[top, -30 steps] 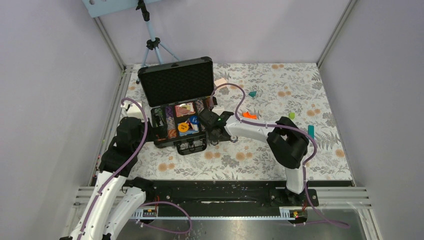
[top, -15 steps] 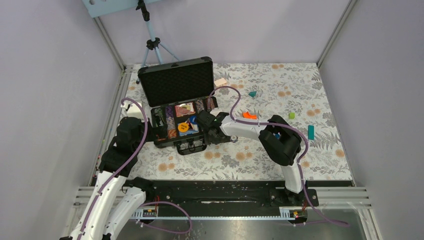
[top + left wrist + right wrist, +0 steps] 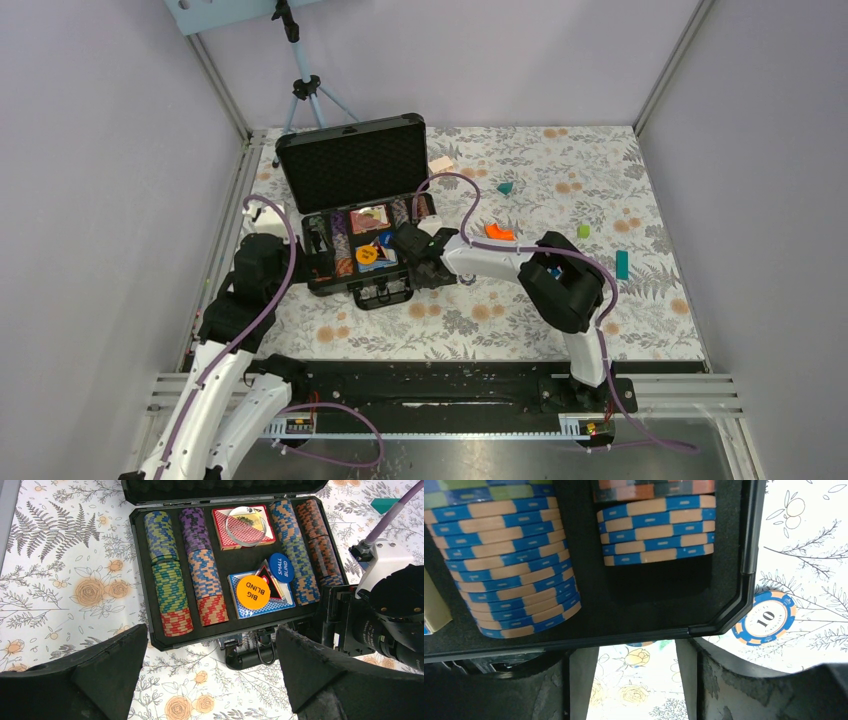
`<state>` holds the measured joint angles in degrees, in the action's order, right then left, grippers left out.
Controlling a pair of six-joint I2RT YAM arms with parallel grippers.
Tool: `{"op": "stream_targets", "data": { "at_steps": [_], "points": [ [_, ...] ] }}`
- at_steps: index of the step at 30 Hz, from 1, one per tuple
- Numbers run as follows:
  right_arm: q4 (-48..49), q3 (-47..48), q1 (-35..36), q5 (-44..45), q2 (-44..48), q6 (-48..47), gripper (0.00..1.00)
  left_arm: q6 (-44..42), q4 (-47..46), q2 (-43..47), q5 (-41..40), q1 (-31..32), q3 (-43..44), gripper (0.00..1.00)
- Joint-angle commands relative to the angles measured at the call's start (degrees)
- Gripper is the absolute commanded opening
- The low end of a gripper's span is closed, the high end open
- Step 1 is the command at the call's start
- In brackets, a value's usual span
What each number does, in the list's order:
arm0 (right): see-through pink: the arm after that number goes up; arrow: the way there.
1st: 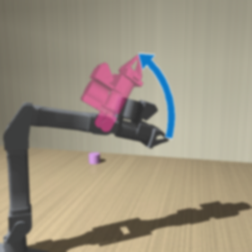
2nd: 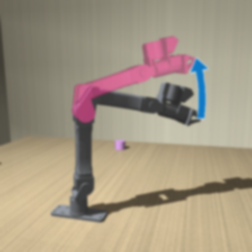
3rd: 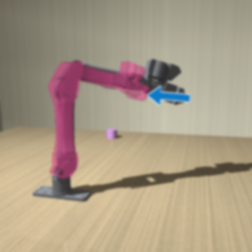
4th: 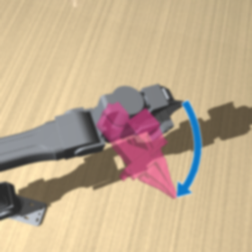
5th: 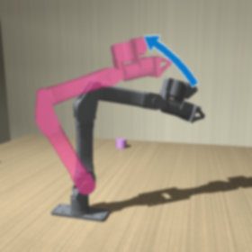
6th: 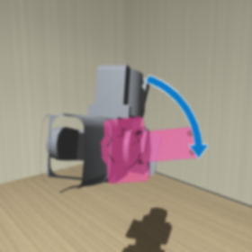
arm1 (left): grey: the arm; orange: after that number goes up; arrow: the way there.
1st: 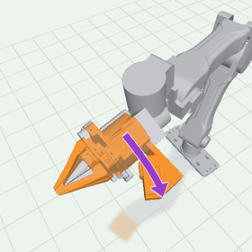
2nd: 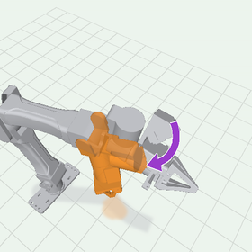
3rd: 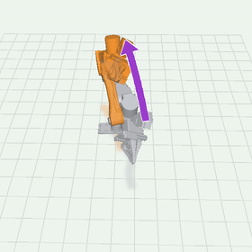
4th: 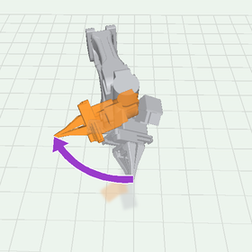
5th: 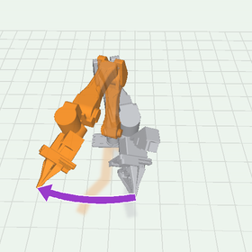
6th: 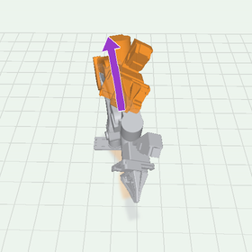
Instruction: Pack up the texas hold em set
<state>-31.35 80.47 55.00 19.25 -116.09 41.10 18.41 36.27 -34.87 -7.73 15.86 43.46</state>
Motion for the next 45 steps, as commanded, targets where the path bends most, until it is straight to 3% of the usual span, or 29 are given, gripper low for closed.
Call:
{"op": "stream_targets", "data": {
  "at_steps": [1, 15, 45],
  "points": [
    [7.95, -2.55, -0.69, 6.88, -0.67, -0.84, 0.63, -0.48, -2.88, -0.21, -0.18, 0.22, -0.02, 0.99],
    [9.99, -7.53, -0.69, 7.47, 0.18, -0.88, 0.48, -0.46, -2.88, -0.46, -0.01, 0.17, 0.04, 0.99],
    [10.64, -27.73, -0.6, 1.15, 18.95, 0.56, 0.47, -0.48, -2.83, -0.3, -0.03, 0.24, 0.05, 0.99]
  ]
}}
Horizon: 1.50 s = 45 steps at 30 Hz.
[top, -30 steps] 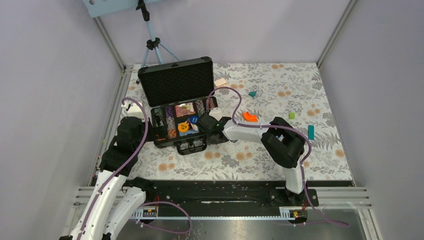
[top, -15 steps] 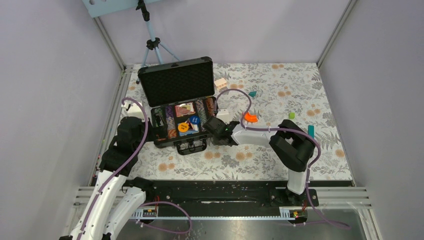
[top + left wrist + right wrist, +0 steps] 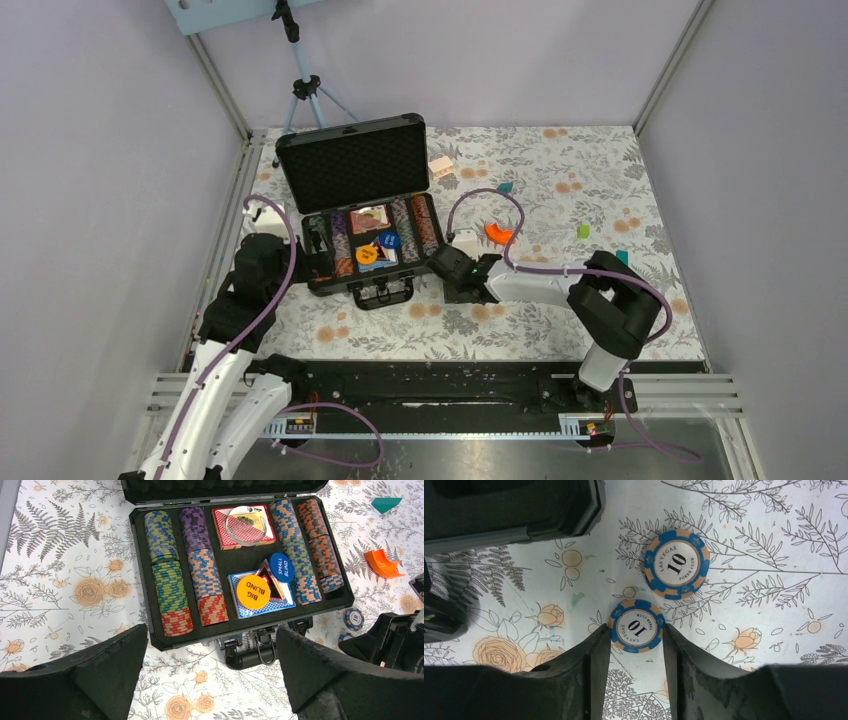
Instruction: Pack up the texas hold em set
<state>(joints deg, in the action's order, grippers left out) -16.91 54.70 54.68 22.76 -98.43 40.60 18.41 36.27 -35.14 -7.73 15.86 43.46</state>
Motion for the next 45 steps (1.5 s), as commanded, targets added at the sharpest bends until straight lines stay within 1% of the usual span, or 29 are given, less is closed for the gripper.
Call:
{"op": "stream_targets", "data": {
  "at_steps": [1, 14, 21, 31, 45],
  "points": [
    [-3.85, -1.9, -0.27, -2.37, 1.57, 1.0, 0.47, -0.48, -2.88, 0.03, 0.03, 0.22, 0.04, 0.99],
    [-7.83, 2.95, -0.27, -0.18, 3.9, -0.95, 0.48, -0.48, -2.87, -0.02, 0.04, 0.2, 0.05, 0.99],
    [-8.01, 4.78, -0.28, 1.06, 4.46, -1.8, 0.49, -0.48, -2.87, 0.06, -0.01, 0.14, 0.05, 0.99],
    [-10.69, 10.16, -0.89, 3.47, 0.77, -4.15, 0.5, -0.48, -2.88, 0.07, -0.01, 0.21, 0.05, 0.99],
    [-10.73, 11.44, -5.17, 2.57, -1.94, -6.39, 0.5, -0.48, -2.87, -0.15, -0.01, 0.18, 0.04, 0.99]
  ]
}}
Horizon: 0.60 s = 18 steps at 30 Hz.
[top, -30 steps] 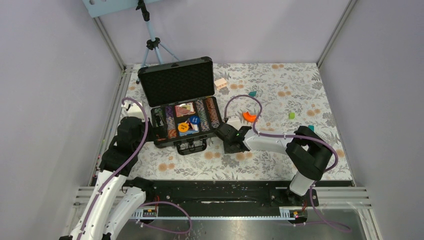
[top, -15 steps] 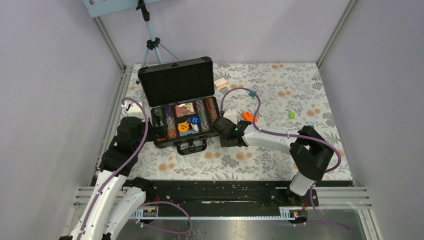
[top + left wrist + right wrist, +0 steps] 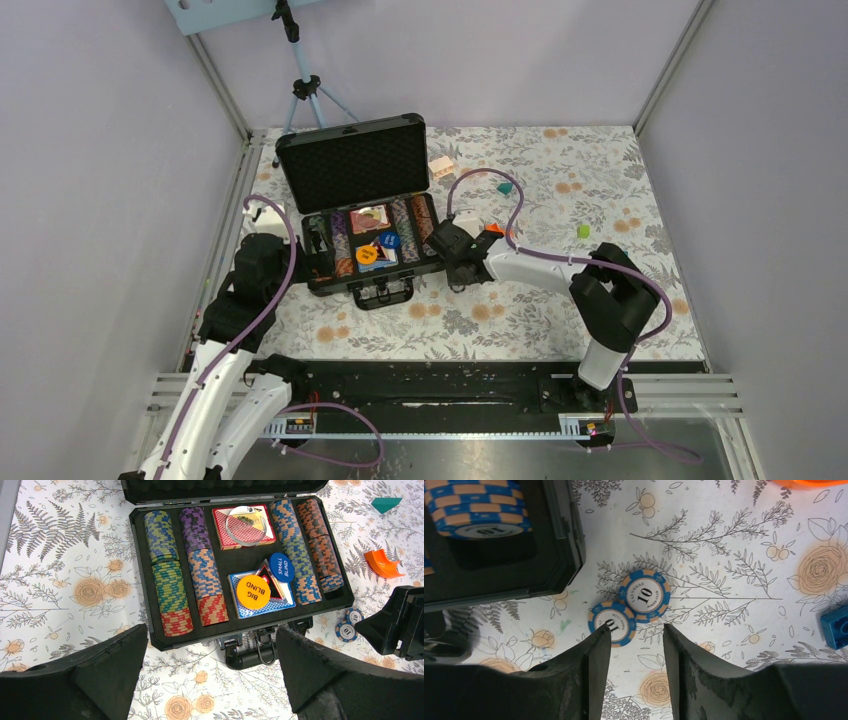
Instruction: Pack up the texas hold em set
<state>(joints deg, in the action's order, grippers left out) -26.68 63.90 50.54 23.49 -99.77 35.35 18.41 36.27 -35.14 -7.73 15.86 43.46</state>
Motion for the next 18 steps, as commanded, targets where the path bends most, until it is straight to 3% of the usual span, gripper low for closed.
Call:
{"op": "stream_targets", "data": {
  "at_steps": [1, 6, 12, 18],
  "points": [
    [-0.95, 2.21, -1.14, 1.7, -0.65, -1.22, 0.5, -0.48, -2.87, -0.19, -0.05, 0.19, 0.04, 0.99],
    [0.04, 1.17, -1.15, -0.01, 0.64, -0.42, 0.51, -0.48, -2.98, -0.2, -0.09, 0.21, 0.06, 0.99],
    [0.37, -0.21, -0.79, -2.75, 1.41, 3.35, 0.7, -0.48, -2.9, -0.2, 0.0, 0.19, 0.13, 0.99],
    [-1.02, 0.02, 1.16, -1.67, -0.24, 9.6, 0.72, -0.48, -2.94, -0.11, 0.08, 0.26, 0.13, 0.99]
  ]
}}
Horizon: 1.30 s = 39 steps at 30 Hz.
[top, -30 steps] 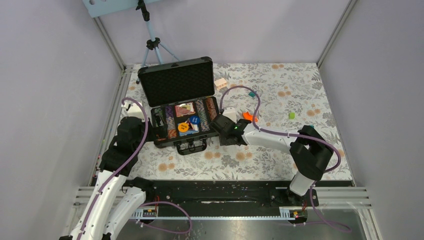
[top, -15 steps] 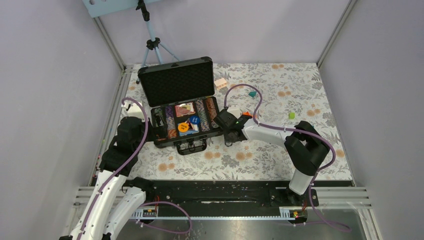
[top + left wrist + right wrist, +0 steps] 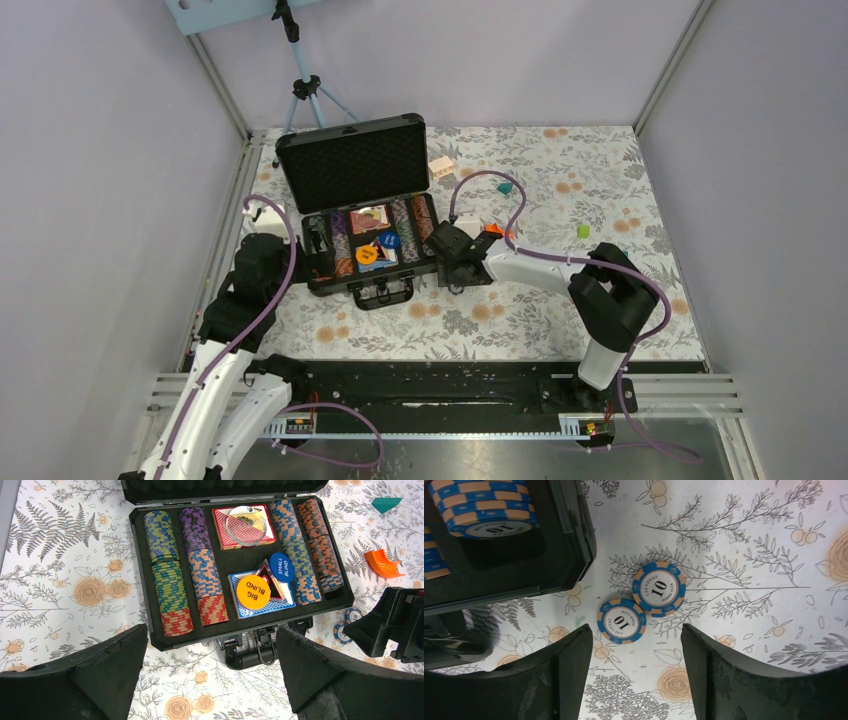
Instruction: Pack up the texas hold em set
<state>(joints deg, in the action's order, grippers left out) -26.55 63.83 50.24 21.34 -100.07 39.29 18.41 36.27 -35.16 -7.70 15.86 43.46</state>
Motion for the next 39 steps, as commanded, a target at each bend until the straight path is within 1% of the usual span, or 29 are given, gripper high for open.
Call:
{"op": "stream_targets", "data": {
  "at_steps": [1, 4, 9, 22, 27, 32, 34, 36, 39],
  "points": [
    [-1.19, 0.07, 1.62, 0.74, -0.19, 6.97, 0.71, -0.48, -2.83, -0.09, 0.14, 0.24, 0.13, 0.99],
    [-1.76, 0.14, 1.84, 1.82, -0.6, 9.57, 0.69, -0.49, -2.96, -0.09, 0.32, 0.23, 0.13, 0.99],
    [-3.44, 1.92, 2.31, 2.04, -2.13, 10.82, 0.68, -0.48, -3.05, 0.0, 0.53, 0.26, 0.11, 0.99],
    [-4.08, 4.35, 2.61, 2.64, -6.52, 10.43, 0.68, -0.48, -3.09, 0.35, 0.5, 0.3, 0.04, 0.99],
    [-5.72, 6.5, 2.67, 2.27, -8.4, 9.96, 0.63, -0.48, -3.05, 0.35, 0.5, 0.25, 0.09, 0.99],
    [-5.78, 6.14, 2.67, 1.65, -8.76, 9.84, 0.55, -0.48, -3.06, 0.39, 0.52, 0.31, 0.05, 0.99],
    [-5.71, 5.85, 2.7, 1.32, -8.62, 9.85, 0.54, -0.48, -3.03, 0.36, 0.5, 0.31, 0.04, 0.99],
    [-5.71, 5.41, 2.67, 1.01, -8.18, 9.94, 0.54, -0.48, -3.03, 0.35, 0.5, 0.31, 0.09, 0.99],
    [-5.83, 4.87, 2.67, 0.48, -7.65, 9.71, 0.58, -0.48, -3.09, 0.35, 0.52, 0.29, 0.05, 0.99]
  ]
}}
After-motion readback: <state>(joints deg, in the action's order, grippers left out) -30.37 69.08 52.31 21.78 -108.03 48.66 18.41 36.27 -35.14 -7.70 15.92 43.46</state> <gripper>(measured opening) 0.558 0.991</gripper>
